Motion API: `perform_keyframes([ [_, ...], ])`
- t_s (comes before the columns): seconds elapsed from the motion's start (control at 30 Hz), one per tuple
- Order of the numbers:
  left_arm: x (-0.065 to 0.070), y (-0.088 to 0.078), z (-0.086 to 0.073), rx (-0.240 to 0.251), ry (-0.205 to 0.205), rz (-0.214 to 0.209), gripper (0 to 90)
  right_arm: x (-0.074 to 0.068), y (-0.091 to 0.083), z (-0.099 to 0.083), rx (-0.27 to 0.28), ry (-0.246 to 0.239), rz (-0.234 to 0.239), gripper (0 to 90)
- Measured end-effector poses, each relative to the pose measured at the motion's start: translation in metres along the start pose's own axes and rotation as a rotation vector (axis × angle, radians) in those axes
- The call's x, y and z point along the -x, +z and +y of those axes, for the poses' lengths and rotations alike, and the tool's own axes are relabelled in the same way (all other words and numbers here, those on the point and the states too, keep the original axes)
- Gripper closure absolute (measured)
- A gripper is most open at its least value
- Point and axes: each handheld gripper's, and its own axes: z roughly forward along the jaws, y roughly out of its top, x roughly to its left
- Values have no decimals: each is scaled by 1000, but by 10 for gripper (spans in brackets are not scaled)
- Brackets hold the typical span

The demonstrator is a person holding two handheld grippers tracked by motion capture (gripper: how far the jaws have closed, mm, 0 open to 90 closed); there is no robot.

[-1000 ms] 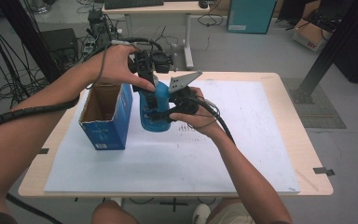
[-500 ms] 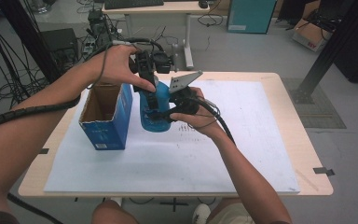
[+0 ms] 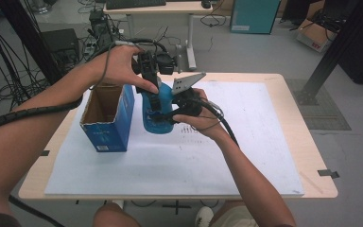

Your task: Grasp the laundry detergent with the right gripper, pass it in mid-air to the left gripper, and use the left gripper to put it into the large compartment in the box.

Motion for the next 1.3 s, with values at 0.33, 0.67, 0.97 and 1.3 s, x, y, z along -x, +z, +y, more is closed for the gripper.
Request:
perform_keyframes([
  [0.33,1,2,-1,-6,4,-1,55,0,2,-1,-19,-20,7,432],
  [0.67,2,1,-1,2,8,8,55,0,1,-1,-19,2,5,432],
  [0.97,1,3,0,-6,14,7,79,1,1,-1,-21,-20,11,432],
  [1.3,1,4,3,-22,26,39,208,1,0,-1,-19,-26,14,431],
])
